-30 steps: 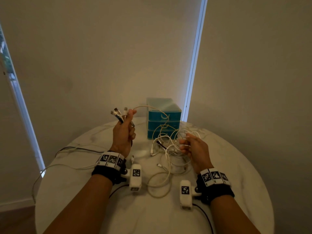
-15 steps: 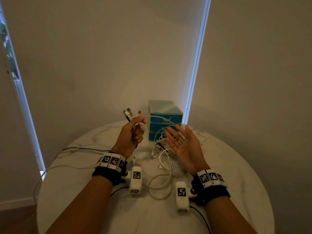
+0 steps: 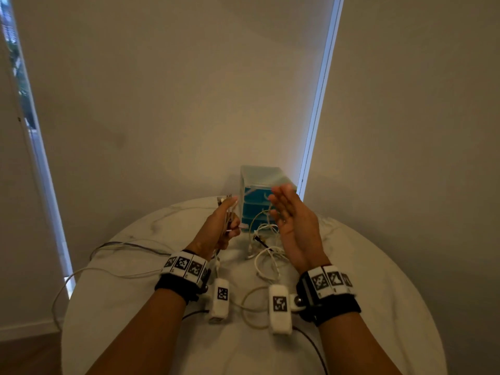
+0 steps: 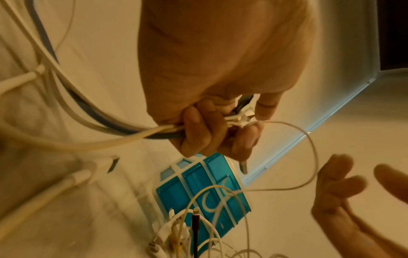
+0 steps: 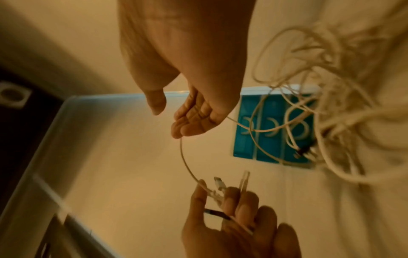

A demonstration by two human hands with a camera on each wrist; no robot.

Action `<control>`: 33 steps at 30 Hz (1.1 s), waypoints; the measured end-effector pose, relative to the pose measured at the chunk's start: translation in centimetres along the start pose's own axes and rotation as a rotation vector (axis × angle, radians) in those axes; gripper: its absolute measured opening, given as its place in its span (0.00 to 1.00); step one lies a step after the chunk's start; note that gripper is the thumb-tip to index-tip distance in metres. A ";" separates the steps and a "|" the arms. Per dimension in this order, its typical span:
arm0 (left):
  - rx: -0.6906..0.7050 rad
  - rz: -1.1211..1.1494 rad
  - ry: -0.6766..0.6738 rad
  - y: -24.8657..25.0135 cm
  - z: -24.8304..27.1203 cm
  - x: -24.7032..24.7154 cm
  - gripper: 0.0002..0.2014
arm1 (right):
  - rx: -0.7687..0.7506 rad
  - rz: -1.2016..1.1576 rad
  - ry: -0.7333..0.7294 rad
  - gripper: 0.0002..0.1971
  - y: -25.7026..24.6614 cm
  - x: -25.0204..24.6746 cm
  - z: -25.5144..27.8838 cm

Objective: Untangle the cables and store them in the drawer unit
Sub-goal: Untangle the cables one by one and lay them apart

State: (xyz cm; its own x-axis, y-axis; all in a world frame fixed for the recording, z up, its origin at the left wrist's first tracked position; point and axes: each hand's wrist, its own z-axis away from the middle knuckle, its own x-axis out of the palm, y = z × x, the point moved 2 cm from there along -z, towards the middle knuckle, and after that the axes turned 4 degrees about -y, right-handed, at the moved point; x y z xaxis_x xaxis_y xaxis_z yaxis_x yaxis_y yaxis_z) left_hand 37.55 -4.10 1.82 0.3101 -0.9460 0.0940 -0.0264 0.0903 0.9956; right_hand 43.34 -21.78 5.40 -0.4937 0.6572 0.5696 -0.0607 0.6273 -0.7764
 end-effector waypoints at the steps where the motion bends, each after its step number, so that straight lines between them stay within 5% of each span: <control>1: 0.018 -0.011 0.022 0.0 0.0 0.0 0.31 | 0.055 -0.051 0.016 0.19 0.5 -0.6 0.1; 5: 0.167 -0.006 0.164 0.0 -0.4 -0.8 0.19 | 0.212 -0.086 0.138 0.19 2.2 -3.0 -0.1; 9: 0.288 -0.103 0.249 0.0 -0.4 -1.2 0.16 | 0.103 0.006 0.252 0.19 1.6 -3.8 -0.6; 12: 0.356 -0.148 0.235 0.4 0.3 -0.6 0.18 | 0.047 0.173 0.235 0.16 1.0 -3.5 -0.6; 15: 0.441 -0.194 0.167 0.8 1.1 -0.1 0.11 | 0.202 0.289 0.120 0.13 2.6 -2.9 0.1; 19: 0.520 -0.204 0.090 0.6 1.0 -0.2 0.11 | 0.210 0.240 0.103 0.10 4.2 -3.1 0.1; 24: 0.511 -0.136 0.053 -0.1 -0.3 -0.7 0.12 | 0.129 -0.018 0.108 0.15 3.2 -3.7 -0.4; 28: 0.498 0.023 0.008 -0.4 -0.8 -1.0 0.23 | 0.196 -0.105 0.112 0.20 3.9 -4.4 -0.4; 33: 0.407 0.176 0.072 -0.9 -1.4 -1.6 0.21 | 0.270 -0.224 0.070 0.18 3.9 -4.7 -0.7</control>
State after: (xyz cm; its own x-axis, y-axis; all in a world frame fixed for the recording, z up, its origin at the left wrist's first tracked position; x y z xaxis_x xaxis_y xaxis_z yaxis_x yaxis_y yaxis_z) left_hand 38.38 -2.28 0.81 0.3322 -0.9018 0.2764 -0.4522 0.1049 0.8857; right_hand 45.97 -22.14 -0.08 -0.3822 0.5487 0.7435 -0.3928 0.6319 -0.6682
